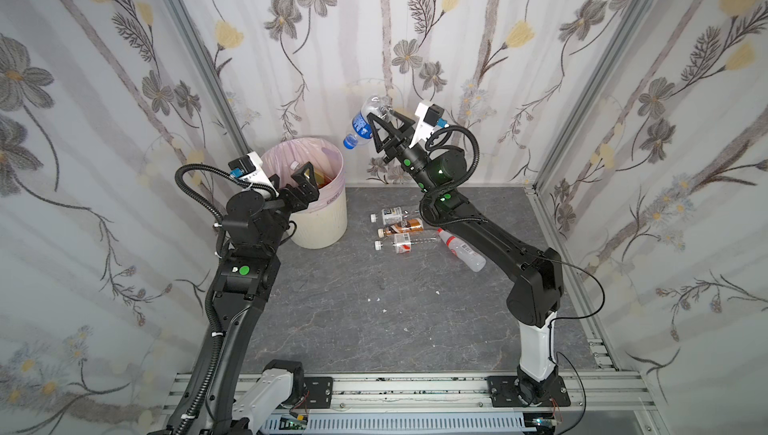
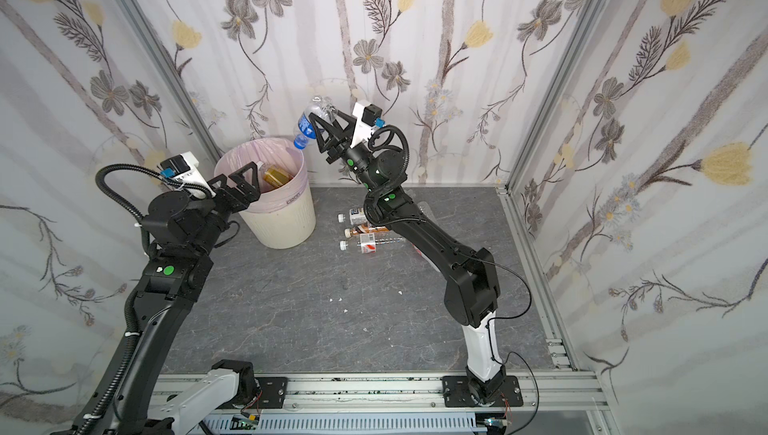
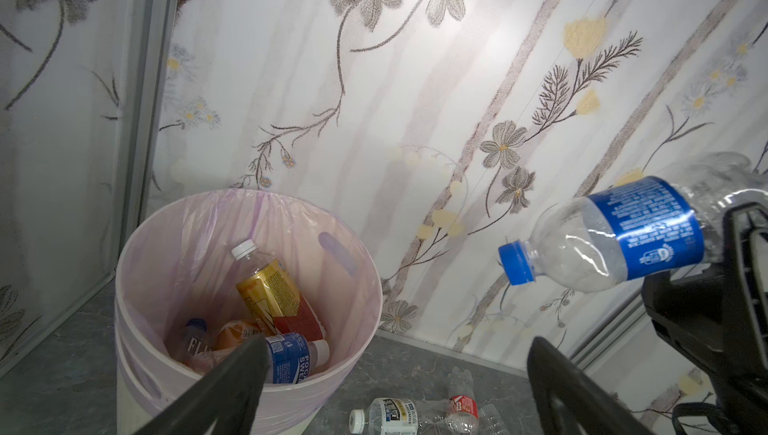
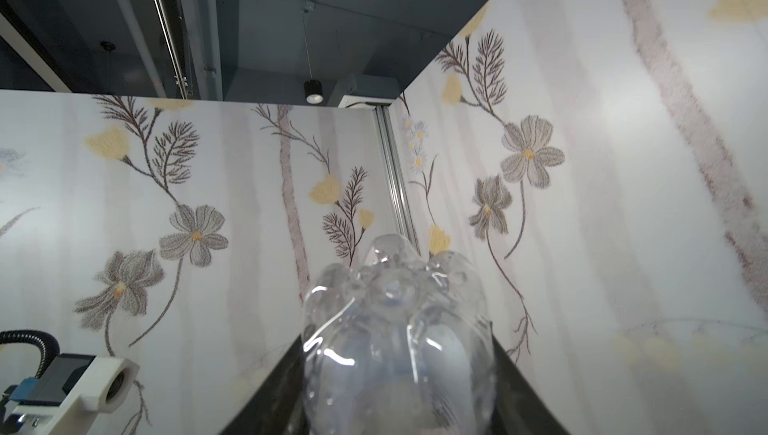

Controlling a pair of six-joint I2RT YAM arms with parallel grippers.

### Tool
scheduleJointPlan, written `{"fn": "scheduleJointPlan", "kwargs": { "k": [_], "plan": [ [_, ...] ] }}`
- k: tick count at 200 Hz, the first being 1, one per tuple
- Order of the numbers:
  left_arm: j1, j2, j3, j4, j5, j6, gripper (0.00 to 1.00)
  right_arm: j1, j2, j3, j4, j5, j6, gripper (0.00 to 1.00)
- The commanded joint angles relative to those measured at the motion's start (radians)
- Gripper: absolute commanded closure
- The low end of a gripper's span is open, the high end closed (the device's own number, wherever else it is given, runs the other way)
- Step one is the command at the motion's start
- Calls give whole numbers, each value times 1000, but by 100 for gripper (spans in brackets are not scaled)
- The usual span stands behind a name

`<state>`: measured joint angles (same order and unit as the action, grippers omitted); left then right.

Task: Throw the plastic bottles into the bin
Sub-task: 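Carry the Pepsi bottle over the bin with the right gripper and release it, then withdraw the right gripper from the bin while the left lowers to the pile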

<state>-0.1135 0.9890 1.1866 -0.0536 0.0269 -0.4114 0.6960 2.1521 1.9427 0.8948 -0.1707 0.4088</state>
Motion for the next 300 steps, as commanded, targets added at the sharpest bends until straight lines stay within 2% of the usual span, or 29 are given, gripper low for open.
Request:
{"fn": "scheduleJointPlan", "kwargs": {
  "k": [1,68,88,114,138,158,197,246,278,300],
  "plan": [
    [17,-10,-2,9,17,11,0,2,3,12,189,93,-24,47],
    [76,-18,-42,9,54,26,0,17,144,148,257,123,10,45],
    [80,-14,-46,11,57,25,0,25,211,258,168,120,10,45],
    [80,-3,-50,10,66,20,0,48,366,494,-39,104,41,45],
    [80,-9,-57,12,62,20,0,83,464,572,-138,46,70,39],
    [80,-21,-60,10,64,19,0,109,487,571,-215,19,27,25],
    [80,-40,-69,10,71,5,0,94,413,570,-278,34,-34,1],
    [80,-71,-79,10,69,2,0,49,284,537,-344,25,-73,0],
    [80,-79,-69,9,71,-5,0,25,167,392,-385,44,-87,0],
    [80,-65,-53,6,101,-30,0,5,65,235,-413,70,-87,0]
  ]
}}
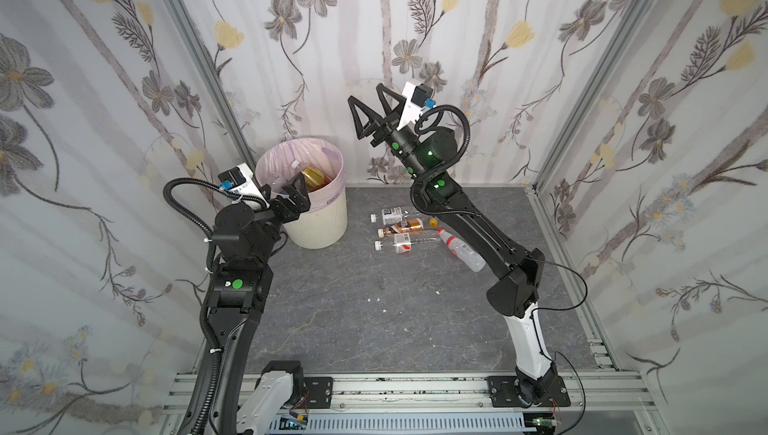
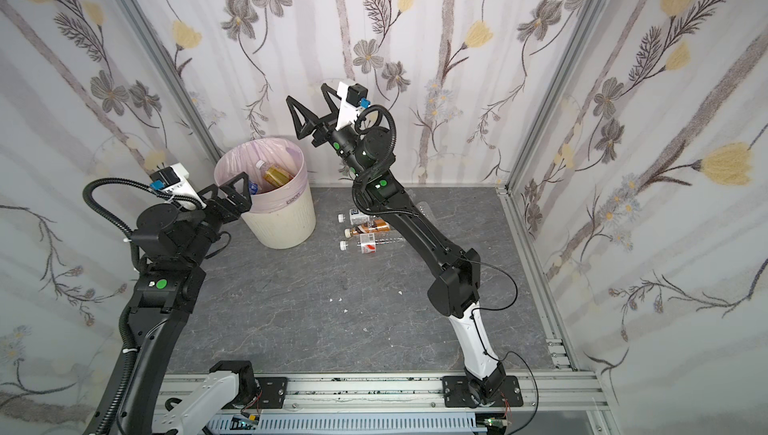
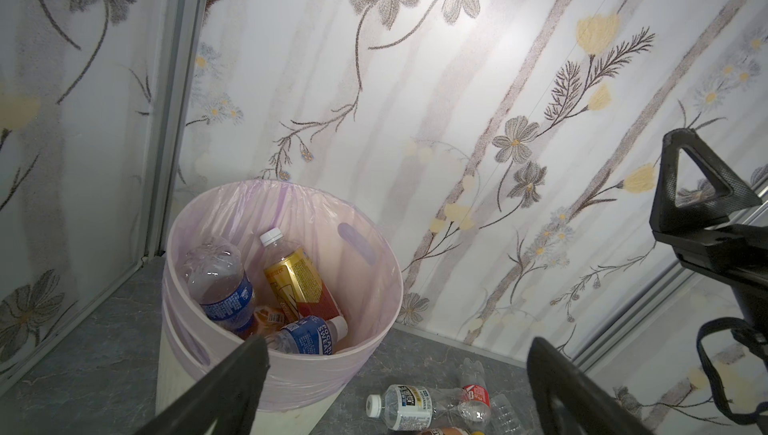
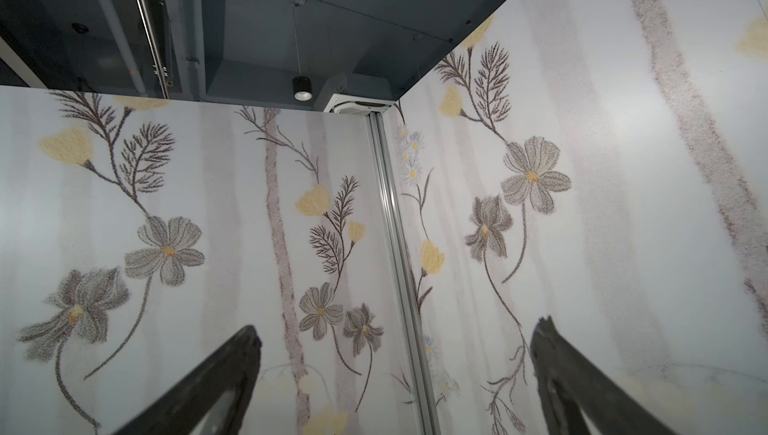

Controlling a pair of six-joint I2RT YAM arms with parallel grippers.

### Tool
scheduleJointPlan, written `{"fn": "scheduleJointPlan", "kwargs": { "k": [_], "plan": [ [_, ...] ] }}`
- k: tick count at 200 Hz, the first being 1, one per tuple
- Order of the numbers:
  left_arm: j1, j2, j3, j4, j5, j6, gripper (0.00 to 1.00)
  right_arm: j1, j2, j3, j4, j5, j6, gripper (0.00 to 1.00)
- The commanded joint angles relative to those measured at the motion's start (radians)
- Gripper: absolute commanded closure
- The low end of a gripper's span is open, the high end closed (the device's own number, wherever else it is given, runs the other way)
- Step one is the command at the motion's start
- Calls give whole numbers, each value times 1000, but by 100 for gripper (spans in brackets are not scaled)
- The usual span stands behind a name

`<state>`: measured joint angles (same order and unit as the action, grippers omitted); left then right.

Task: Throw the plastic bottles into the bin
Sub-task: 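Withdraw the right gripper from the bin while the left lowers to the pile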

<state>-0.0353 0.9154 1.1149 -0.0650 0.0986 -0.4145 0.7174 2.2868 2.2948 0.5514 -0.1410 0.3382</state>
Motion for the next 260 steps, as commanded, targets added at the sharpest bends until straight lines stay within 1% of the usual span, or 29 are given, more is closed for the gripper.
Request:
{"fn": "scheduleJointPlan", "kwargs": {
  "k": [1,18,32,50,66,88,99,135,146,155,182,197,201,217,242,260],
  "plan": [
    [2,11,19,18,30,-29,0,-21,-80,-134,-68,43,-16,0],
    [-4,22,19,18,47,-40,0,-41,-163,-272,-80,63,-16,0],
    [-31,31,17,18,39,-34,0,-61,-232,-390,-90,86,-15,0],
    [-88,49,14,14,21,-22,0,-90,-314,-533,-98,100,-11,0],
    [-158,80,18,2,8,-2,0,-113,-386,-649,-118,139,-20,0],
    [-268,144,34,-21,-5,62,0,-149,-478,-790,-141,181,-23,0],
    [-317,184,41,-27,6,103,0,-171,-526,-855,-157,195,-20,0],
    [-435,325,79,-50,22,239,0,-233,-656,-1036,-230,212,-13,0],
    [-455,382,97,-62,16,273,0,-250,-685,-1100,-239,218,-4,0],
    [-469,423,111,-73,7,305,0,-266,-739,-1152,-246,222,7,0],
    [-518,568,166,-124,-73,426,0,-330,-818,-1283,-280,221,54,0],
    [-542,644,172,-141,-116,495,0,-375,-859,-1334,-302,209,82,0],
    [-546,664,208,-148,-126,510,0,-386,-869,-1349,-306,203,88,0],
    [-561,743,249,-170,-150,558,0,-422,-914,-1402,-305,182,107,0],
    [-582,869,316,-213,-170,626,0,-447,-974,-1472,-295,176,112,0],
    [-601,956,348,-242,-195,677,0,-462,-992,-1497,-302,145,121,0]
  ]
}}
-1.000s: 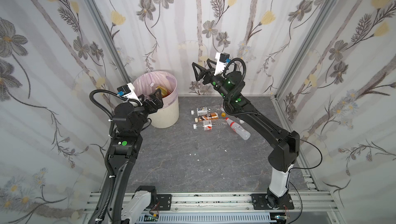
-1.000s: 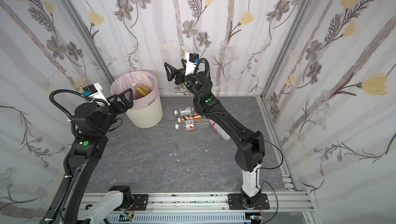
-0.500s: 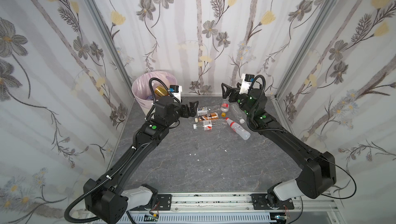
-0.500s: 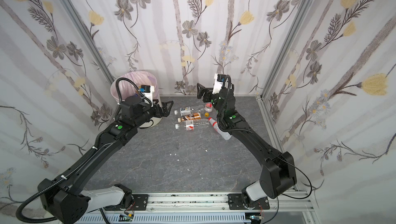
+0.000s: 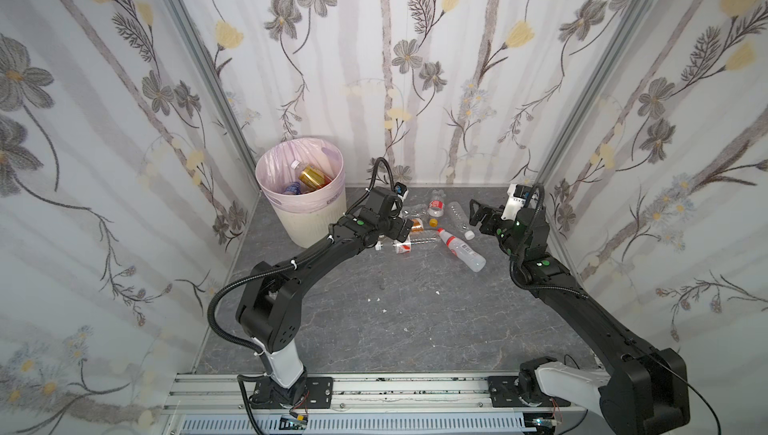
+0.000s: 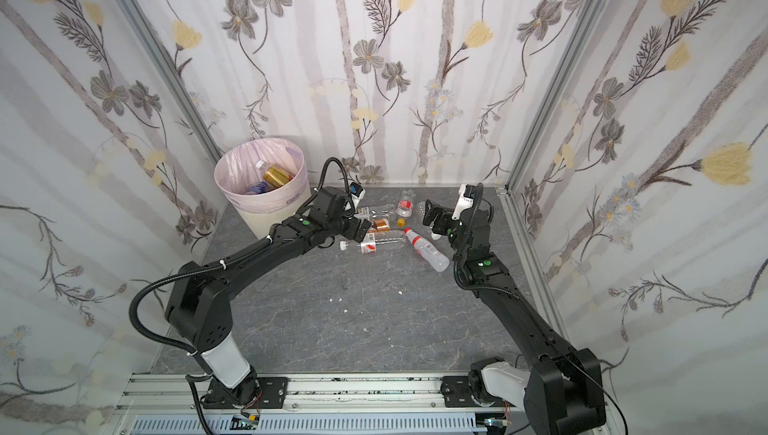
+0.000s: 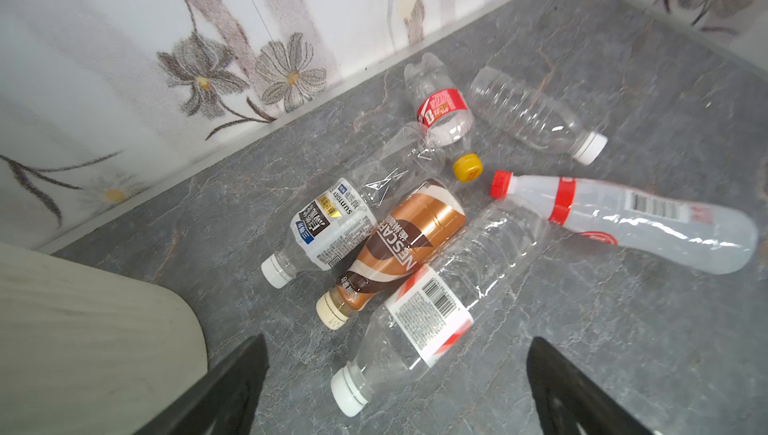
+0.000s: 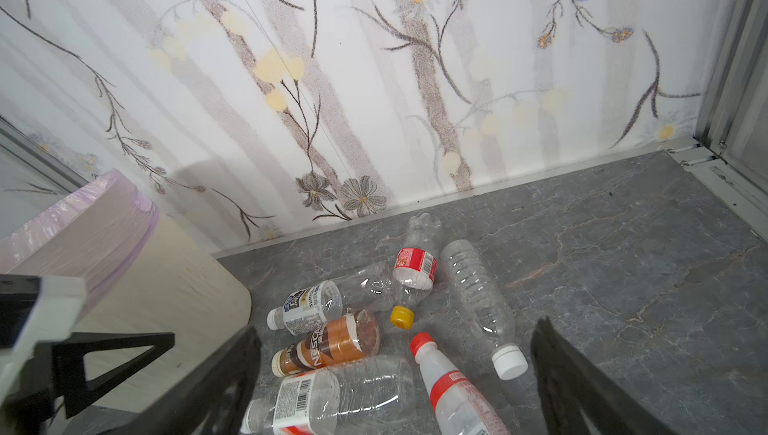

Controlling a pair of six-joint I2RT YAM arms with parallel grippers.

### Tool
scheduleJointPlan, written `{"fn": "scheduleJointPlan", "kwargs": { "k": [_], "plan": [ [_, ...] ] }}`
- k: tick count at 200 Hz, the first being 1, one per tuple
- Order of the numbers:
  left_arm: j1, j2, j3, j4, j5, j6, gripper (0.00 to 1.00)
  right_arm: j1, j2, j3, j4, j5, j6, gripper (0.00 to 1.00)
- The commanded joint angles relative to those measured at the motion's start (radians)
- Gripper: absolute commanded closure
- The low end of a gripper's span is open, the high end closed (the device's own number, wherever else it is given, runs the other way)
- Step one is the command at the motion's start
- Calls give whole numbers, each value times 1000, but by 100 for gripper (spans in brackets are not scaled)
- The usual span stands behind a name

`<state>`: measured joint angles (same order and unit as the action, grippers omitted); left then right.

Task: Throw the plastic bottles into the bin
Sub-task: 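Withdraw the right gripper from the bin while the left lowers to the pile, then grasp the clear water bottle with red-white label using the left gripper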

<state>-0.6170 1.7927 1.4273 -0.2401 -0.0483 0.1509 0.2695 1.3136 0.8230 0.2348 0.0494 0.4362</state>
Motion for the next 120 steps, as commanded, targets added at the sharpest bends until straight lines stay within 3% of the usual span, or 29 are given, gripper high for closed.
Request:
{"fn": "scheduleJointPlan", "kwargs": {
  "k": [1,48,120],
  "plan": [
    [-22,81,38,-69,-49,113,0,-15,-19,-26,14,-47,23,0],
    [-83,223,106,-110,-122,192,0,-17,20,-35,-44,-169,45,0],
    [-90,334,189,-137,-176,256,2,-20,27,-58,-29,-193,62,0]
  ]
}}
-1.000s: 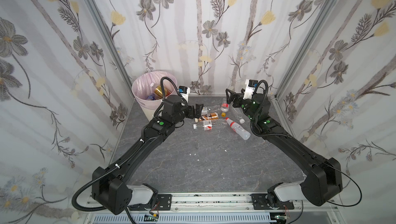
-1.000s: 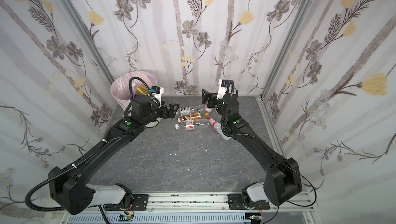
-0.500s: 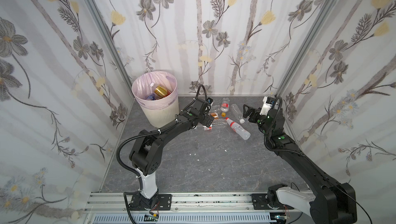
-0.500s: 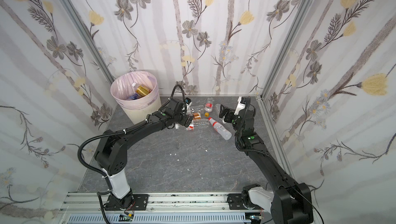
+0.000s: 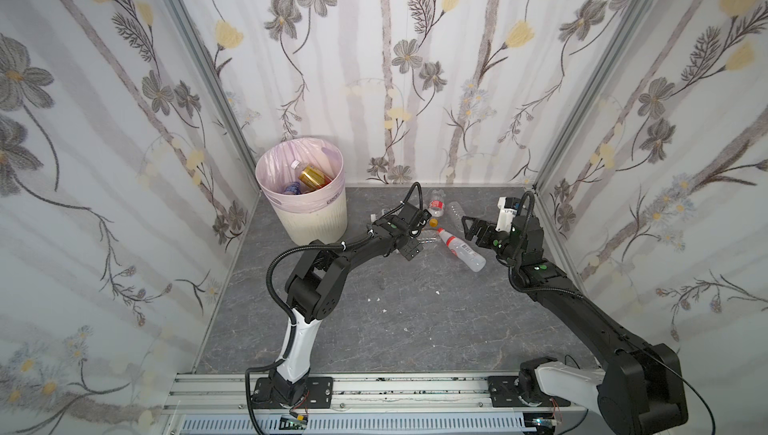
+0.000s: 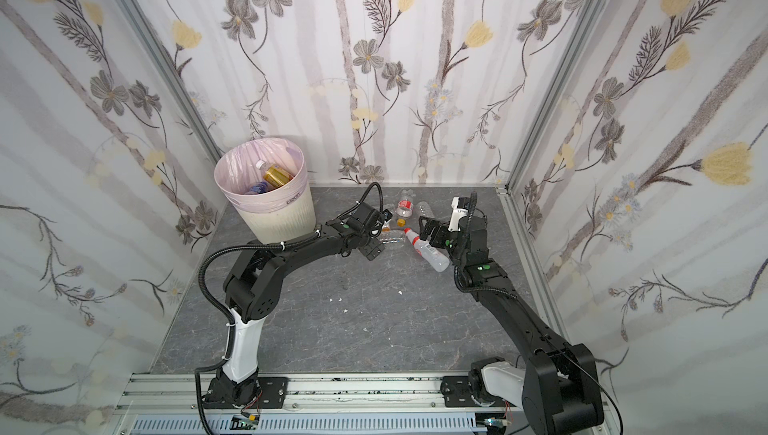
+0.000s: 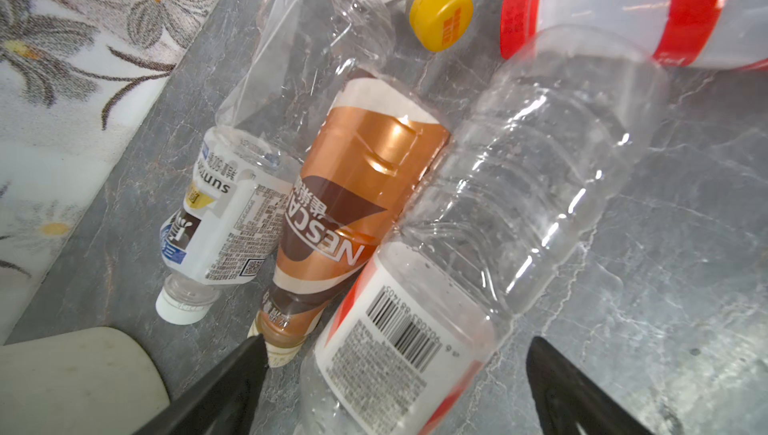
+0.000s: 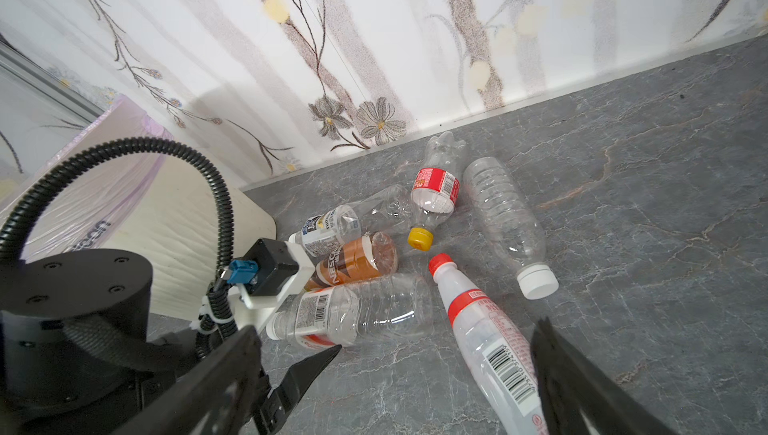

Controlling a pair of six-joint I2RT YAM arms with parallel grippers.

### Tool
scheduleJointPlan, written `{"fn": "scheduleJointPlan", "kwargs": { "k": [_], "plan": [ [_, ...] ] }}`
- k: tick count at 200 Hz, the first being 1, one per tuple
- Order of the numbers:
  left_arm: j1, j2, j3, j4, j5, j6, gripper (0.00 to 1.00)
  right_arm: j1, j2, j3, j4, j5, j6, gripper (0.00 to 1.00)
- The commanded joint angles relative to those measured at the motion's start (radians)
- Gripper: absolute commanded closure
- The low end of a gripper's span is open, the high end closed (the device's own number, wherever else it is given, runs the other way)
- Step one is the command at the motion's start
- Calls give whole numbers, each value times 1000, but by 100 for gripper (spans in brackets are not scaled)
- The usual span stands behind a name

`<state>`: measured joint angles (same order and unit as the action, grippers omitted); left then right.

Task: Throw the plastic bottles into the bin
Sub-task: 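Grasp the clear water bottle with red-white label using the left gripper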

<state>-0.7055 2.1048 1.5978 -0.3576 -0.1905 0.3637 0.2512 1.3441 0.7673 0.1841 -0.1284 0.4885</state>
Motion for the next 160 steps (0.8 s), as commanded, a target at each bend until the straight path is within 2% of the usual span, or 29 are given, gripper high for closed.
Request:
{"fn": "scheduleJointPlan", "kwargs": {
  "k": [1,97,160],
  "plan": [
    [-1,23,19,-20,-34,43,2,-1,-3,-2,22,-14,10,0],
    [-18,16,-37,-27,-5,0,17,-20,-3,-6,46,6,27,0],
    [-33,-22,-91,-30,20,-24,20,-29,-9,-41,58,7,42,0]
  ]
}}
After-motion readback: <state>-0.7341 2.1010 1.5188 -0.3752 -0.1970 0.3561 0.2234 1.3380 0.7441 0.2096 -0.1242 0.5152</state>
